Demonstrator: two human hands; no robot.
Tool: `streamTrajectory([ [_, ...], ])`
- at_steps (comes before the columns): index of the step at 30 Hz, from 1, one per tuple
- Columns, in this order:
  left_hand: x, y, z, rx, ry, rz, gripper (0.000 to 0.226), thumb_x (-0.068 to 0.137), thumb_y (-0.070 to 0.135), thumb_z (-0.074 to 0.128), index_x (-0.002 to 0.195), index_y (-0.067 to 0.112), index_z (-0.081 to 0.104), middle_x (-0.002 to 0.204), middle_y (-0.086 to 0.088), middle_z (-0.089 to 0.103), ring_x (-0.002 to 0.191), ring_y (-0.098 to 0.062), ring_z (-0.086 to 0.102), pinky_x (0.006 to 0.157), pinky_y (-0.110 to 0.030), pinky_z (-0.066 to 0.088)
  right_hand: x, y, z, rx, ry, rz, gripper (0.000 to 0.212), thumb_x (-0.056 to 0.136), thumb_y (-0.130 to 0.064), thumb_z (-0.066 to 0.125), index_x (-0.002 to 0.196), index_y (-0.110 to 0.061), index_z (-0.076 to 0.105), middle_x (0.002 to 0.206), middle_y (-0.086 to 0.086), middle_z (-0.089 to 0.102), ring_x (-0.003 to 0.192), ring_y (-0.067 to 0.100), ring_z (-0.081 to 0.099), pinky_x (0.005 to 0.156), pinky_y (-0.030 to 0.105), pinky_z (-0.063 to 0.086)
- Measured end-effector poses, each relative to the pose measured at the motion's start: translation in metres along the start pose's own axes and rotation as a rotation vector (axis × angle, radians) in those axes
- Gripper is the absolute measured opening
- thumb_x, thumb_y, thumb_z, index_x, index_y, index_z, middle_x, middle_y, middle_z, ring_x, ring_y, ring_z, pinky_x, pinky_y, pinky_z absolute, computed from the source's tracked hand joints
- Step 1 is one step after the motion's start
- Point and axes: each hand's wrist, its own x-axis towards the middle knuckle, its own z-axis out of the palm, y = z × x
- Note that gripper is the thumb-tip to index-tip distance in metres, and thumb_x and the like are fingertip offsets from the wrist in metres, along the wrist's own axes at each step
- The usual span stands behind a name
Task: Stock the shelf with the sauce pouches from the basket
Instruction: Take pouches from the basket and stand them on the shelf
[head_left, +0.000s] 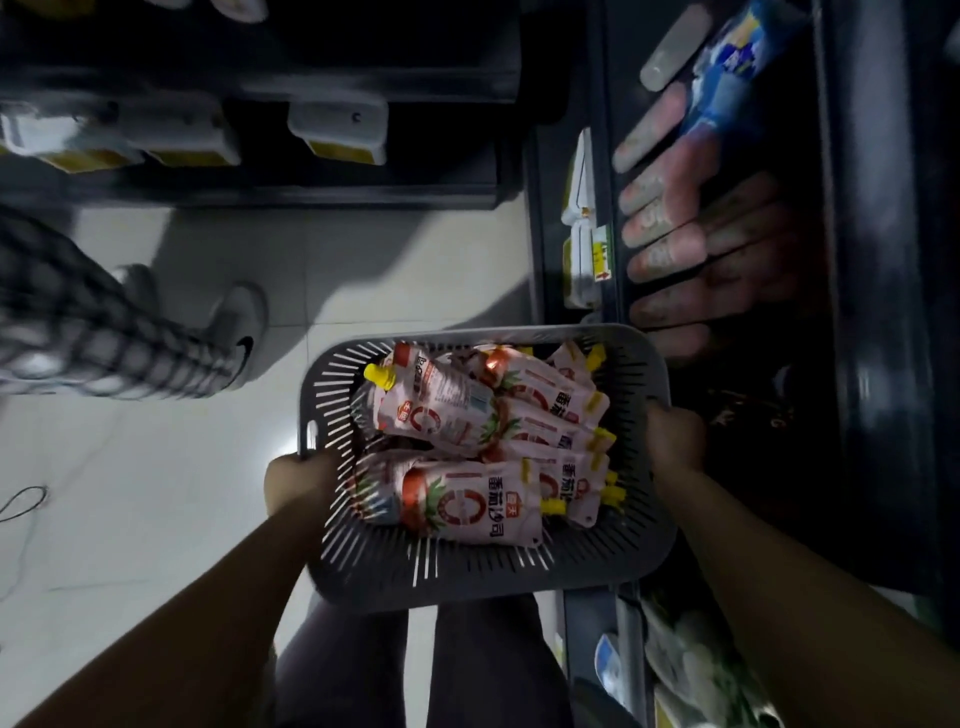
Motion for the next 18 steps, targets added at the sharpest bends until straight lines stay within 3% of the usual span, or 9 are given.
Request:
streamTrajectory([
  [5, -0.005, -0.005, -0.01, 0.041, -0.066, 0.107, 0.024, 0.077, 0.023, 0.055, 0.059, 0.008, 0.05, 0.064, -0.015, 0.055, 0.065, -0.032, 0.053, 0.064, -0.04, 0.045, -0.007, 0.005, 0.0, 0.012, -0.032, -0.096, 0.02, 0.088, -0.027, 0.05, 0.087, -0.009, 0.06, 0.088, 0.018, 0.062, 0.086, 0.035, 0.062, 0.071, 0.035, 0.045],
  [7, -0.011, -0.001, -0.012, 0.131, -0.018, 0.203, 0.017, 0.08, 0.021, 0.054, 0.076, 0.005, 0.053, 0.08, -0.017, 0.059, 0.077, -0.034, 0.055, 0.071, -0.04, 0.045, -0.009, 0.006, -0.001, 0.025, -0.045, -0.129, 0.022, 0.089, -0.026, 0.051, 0.098, -0.008, 0.059, 0.094, 0.018, 0.062, 0.09, 0.036, 0.062, 0.077, 0.04, 0.048],
  [9, -0.017, 0.001, -0.012, 0.162, 0.05, 0.313, 0.026, 0.078, 0.021, 0.057, 0.093, 0.001, 0.052, 0.097, -0.021, 0.058, 0.091, -0.038, 0.055, 0.077, -0.042, 0.044, -0.016, 0.006, -0.003, 0.031, -0.027, -0.189, 0.027, 0.088, -0.025, 0.055, 0.108, -0.008, 0.052, 0.099, 0.014, 0.06, 0.096, 0.036, 0.06, 0.084, 0.045, 0.049],
  [11, -0.025, 0.002, -0.014, 0.177, 0.195, 0.463, 0.033, 0.075, 0.016, 0.061, 0.101, -0.004, 0.051, 0.109, -0.025, 0.053, 0.101, -0.04, 0.051, 0.083, -0.045, 0.041, -0.028, 0.012, -0.005, -0.062, 0.089, -0.347, 0.035, 0.084, -0.02, 0.06, 0.115, -0.006, 0.049, 0.111, 0.017, 0.058, 0.105, 0.035, 0.056, 0.091, 0.045, 0.046],
  [14, -0.039, 0.006, -0.023, 0.193, 0.285, 0.702, 0.023, 0.076, 0.002, 0.059, 0.096, -0.006, 0.052, 0.103, -0.026, 0.055, 0.097, -0.039, 0.049, 0.079, -0.041, 0.036, -0.057, 0.019, -0.006, -0.274, 0.265, -0.613, 0.046, 0.079, -0.014, 0.063, 0.121, 0.0, 0.049, 0.131, 0.021, 0.046, 0.119, 0.036, 0.043, 0.097, 0.042, 0.033],
  [16, -0.047, 0.01, -0.025, 0.212, 0.236, 0.805, 0.019, 0.076, 0.002, 0.058, 0.093, -0.004, 0.052, 0.099, -0.023, 0.056, 0.093, -0.035, 0.05, 0.074, -0.035, 0.033, -0.074, 0.025, 0.0, -0.321, 0.207, -0.741, 0.046, 0.079, -0.017, 0.059, 0.121, -0.001, 0.049, 0.132, 0.02, 0.045, 0.119, 0.034, 0.041, 0.097, 0.04, 0.031],
  [18, -0.053, 0.013, -0.022, 0.223, 0.183, 0.845, 0.02, 0.076, 0.005, 0.06, 0.093, -0.002, 0.051, 0.096, -0.018, 0.054, 0.09, -0.03, 0.048, 0.071, -0.028, 0.03, -0.082, 0.036, 0.011, -0.321, 0.037, -0.751, 0.045, 0.082, -0.019, 0.059, 0.122, -0.002, 0.049, 0.128, 0.019, 0.048, 0.117, 0.033, 0.045, 0.097, 0.041, 0.038],
])
